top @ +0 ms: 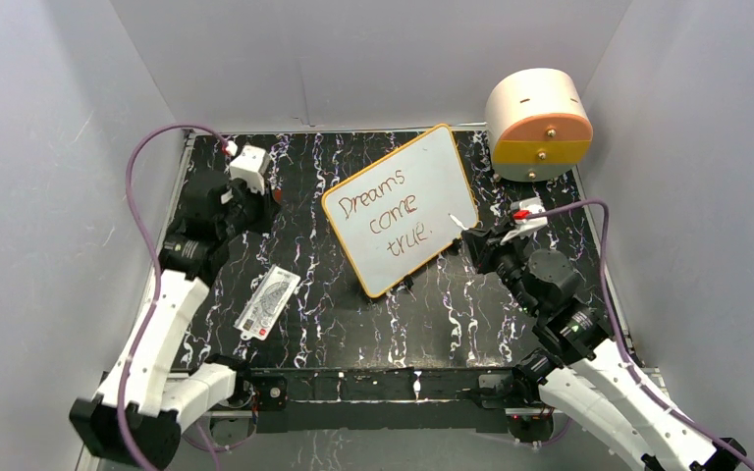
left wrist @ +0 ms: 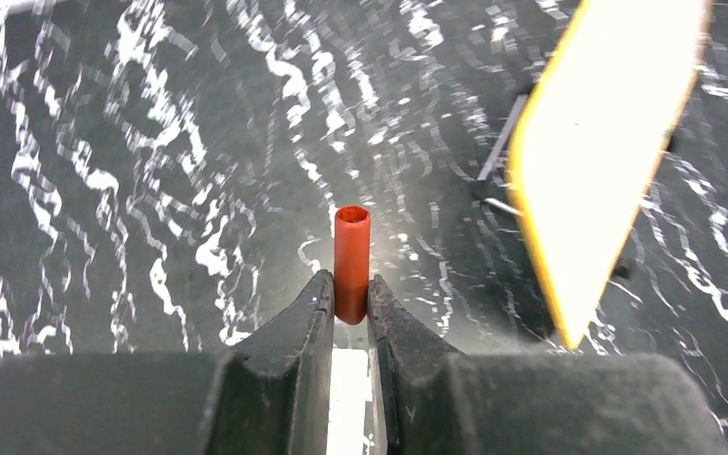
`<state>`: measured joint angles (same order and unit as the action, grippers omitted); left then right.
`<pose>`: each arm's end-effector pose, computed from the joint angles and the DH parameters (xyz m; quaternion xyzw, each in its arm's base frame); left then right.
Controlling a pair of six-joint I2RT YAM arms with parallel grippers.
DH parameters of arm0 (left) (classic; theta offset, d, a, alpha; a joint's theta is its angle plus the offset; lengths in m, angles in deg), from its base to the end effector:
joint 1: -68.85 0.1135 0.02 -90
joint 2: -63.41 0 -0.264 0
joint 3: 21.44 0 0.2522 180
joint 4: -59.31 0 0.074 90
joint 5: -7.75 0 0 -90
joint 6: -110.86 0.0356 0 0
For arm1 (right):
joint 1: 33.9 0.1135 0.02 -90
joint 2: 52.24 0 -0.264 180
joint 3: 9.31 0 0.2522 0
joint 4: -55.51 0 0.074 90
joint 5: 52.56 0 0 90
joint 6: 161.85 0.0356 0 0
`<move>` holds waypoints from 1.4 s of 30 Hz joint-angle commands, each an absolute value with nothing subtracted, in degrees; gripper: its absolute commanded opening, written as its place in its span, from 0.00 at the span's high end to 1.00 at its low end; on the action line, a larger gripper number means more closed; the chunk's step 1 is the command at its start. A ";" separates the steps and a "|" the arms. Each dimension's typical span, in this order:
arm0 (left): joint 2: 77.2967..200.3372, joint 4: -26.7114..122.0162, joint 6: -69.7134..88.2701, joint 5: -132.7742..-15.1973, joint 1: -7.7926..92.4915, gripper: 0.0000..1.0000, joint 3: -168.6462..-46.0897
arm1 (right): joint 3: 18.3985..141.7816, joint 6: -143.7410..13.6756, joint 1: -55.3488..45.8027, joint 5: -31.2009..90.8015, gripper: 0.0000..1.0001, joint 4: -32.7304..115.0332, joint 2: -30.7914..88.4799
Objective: Write a sentence on the whiteboard
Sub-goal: Close the whiteboard marker at the center of the board.
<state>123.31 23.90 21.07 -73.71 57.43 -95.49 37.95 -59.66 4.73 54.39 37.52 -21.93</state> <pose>0.2282 -0.0515 0.3640 0.1252 0.8146 -0.1161 0.5543 0.1169 0.0801 0.3183 -0.0609 0.7106 0.2024 0.6711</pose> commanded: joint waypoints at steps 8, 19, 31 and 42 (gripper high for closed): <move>104.08 27.15 31.48 -61.21 48.72 1.00 -86.09 | 43.69 -55.17 4.53 40.48 1.00 35.50 -23.16; 107.65 24.53 44.02 -61.54 37.06 1.00 -86.58 | 46.51 -54.16 4.51 28.73 1.00 38.73 -18.90; 112.45 21.98 57.63 -68.48 25.22 1.00 -88.42 | 51.94 -53.42 4.51 19.23 1.00 38.49 -12.14; 118.85 21.91 64.93 -80.22 16.23 1.00 -90.95 | 54.30 -53.17 4.51 8.98 1.00 38.67 -4.91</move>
<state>117.82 22.19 61.41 -74.63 18.04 -87.95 51.20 -53.54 4.73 14.20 36.05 -5.63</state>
